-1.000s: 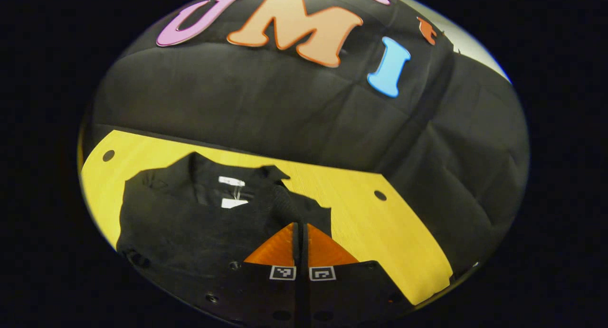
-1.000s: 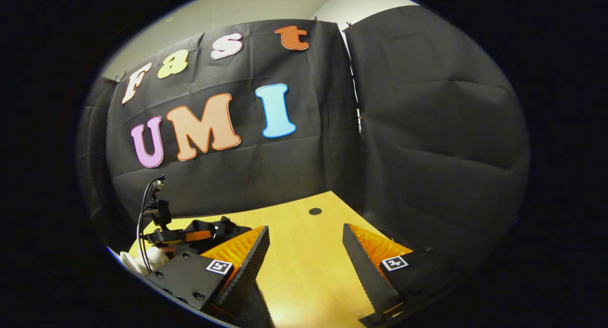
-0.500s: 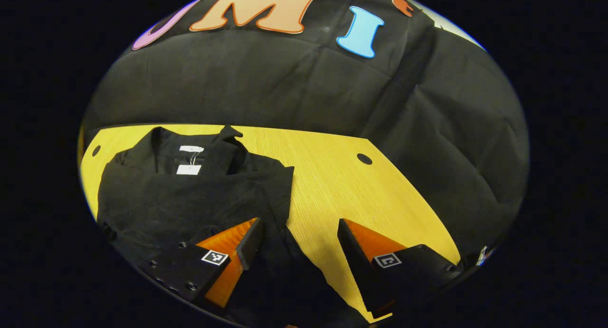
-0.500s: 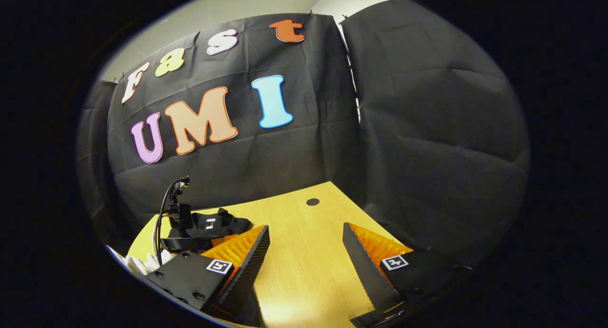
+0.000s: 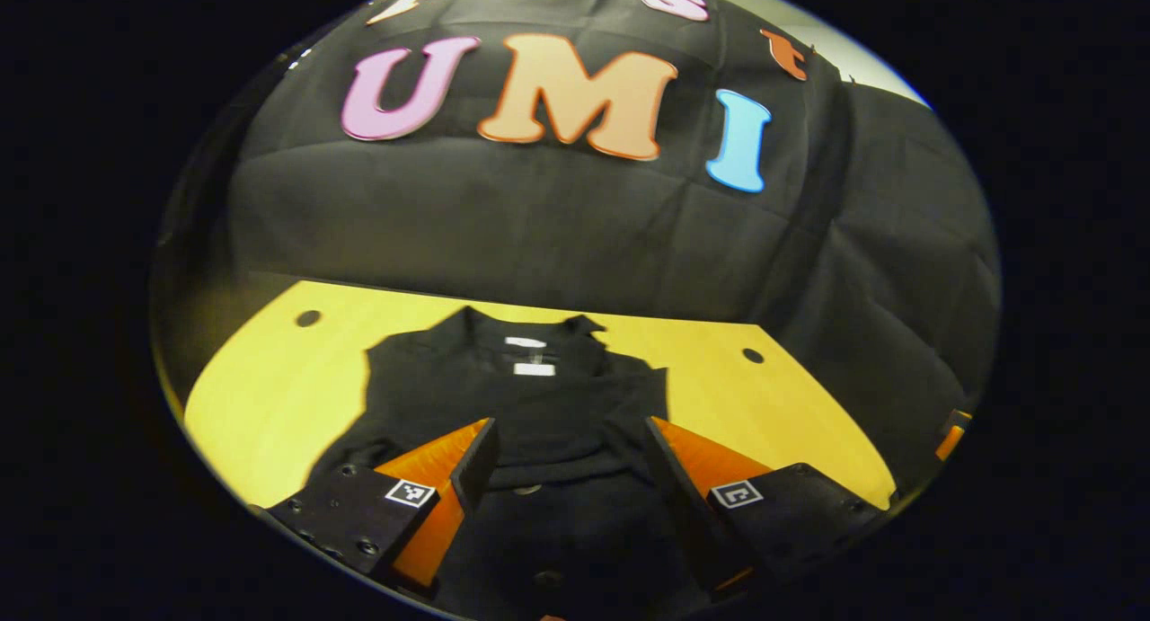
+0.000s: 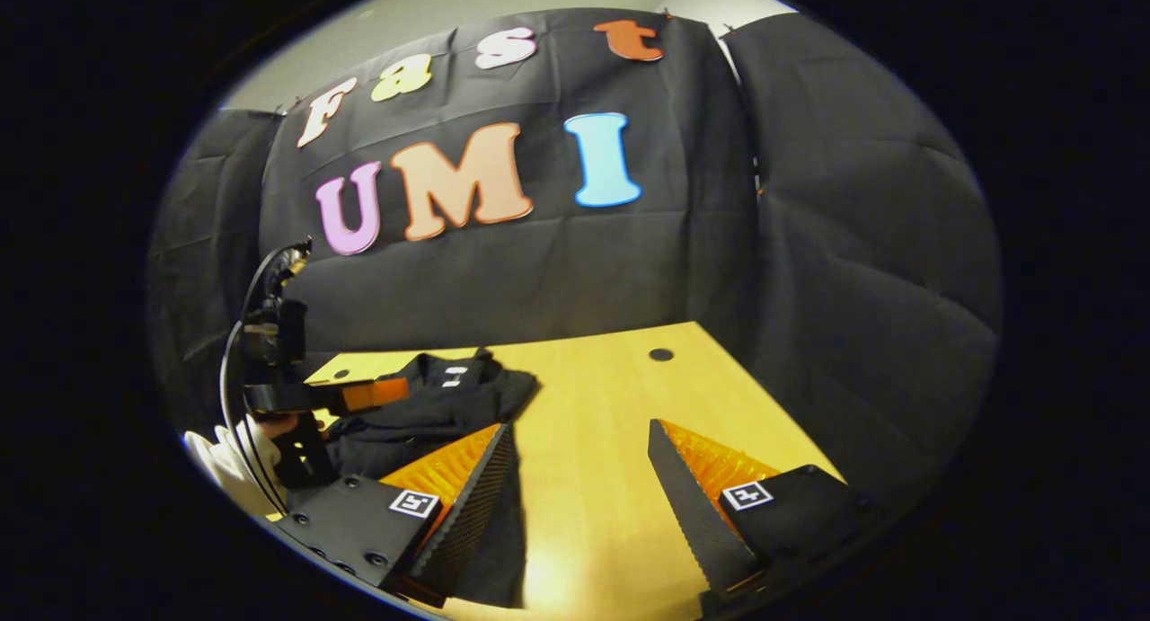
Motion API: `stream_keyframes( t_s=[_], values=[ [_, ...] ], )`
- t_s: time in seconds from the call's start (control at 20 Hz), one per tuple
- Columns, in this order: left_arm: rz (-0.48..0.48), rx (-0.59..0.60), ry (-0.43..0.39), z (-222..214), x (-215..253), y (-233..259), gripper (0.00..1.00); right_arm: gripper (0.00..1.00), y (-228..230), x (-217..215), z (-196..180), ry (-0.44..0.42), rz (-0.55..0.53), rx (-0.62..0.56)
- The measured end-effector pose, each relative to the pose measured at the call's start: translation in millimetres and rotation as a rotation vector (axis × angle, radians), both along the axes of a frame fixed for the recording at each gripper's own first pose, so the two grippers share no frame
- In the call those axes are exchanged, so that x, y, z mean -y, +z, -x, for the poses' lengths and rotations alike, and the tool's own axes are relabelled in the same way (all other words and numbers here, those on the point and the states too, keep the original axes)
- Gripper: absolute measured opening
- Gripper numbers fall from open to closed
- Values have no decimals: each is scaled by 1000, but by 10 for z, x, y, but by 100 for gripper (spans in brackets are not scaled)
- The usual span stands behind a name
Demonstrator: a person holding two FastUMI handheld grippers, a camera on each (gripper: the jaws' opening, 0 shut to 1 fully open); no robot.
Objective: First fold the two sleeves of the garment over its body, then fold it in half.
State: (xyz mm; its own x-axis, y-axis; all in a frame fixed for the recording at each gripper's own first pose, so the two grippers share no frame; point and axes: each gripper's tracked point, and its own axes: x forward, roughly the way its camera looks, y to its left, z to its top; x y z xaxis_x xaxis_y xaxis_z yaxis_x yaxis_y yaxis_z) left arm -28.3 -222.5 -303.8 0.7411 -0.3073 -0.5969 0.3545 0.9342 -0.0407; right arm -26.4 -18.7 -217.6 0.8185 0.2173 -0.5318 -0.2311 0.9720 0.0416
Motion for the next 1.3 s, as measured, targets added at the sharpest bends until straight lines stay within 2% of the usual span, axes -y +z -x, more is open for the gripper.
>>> stream_keyframes(
  t_s=[0.15,0.3,0.55,0.6,0.75,0.8,0.85,0.9,1.2,1.25,1.3],
  values=[
    [-77,9,69,427,-831,62,95,98,-389,-299,349,37,10,-72],
    [-164,-49,113,997,-1545,-101,95,98,-805,-543,713,58,15,-157],
    [-264,-180,152,1875,-2246,-425,95,99,-1385,-648,1178,69,98,-258],
    [-276,-190,157,1986,-2334,-470,95,94,-1468,-647,1241,64,101,-275],
    [-305,-223,157,2202,-2449,-603,95,94,-1612,-570,1367,52,128,-310],
    [-296,-201,160,2192,-2435,-579,96,99,-1648,-547,1361,51,141,-317],
    [-297,-195,163,2169,-2421,-584,96,94,-1691,-526,1360,52,153,-321],
    [-300,-209,166,2180,-2424,-604,95,99,-1724,-510,1344,55,164,-327],
    [-273,-155,198,2141,-2323,-624,96,99,-1804,-480,1373,87,187,-332],
    [-268,-150,200,2142,-2307,-630,95,94,-1807,-501,1359,100,179,-330],
    [-262,-145,195,2125,-2270,-621,89,98,-1803,-540,1341,113,169,-324]
  ],
)
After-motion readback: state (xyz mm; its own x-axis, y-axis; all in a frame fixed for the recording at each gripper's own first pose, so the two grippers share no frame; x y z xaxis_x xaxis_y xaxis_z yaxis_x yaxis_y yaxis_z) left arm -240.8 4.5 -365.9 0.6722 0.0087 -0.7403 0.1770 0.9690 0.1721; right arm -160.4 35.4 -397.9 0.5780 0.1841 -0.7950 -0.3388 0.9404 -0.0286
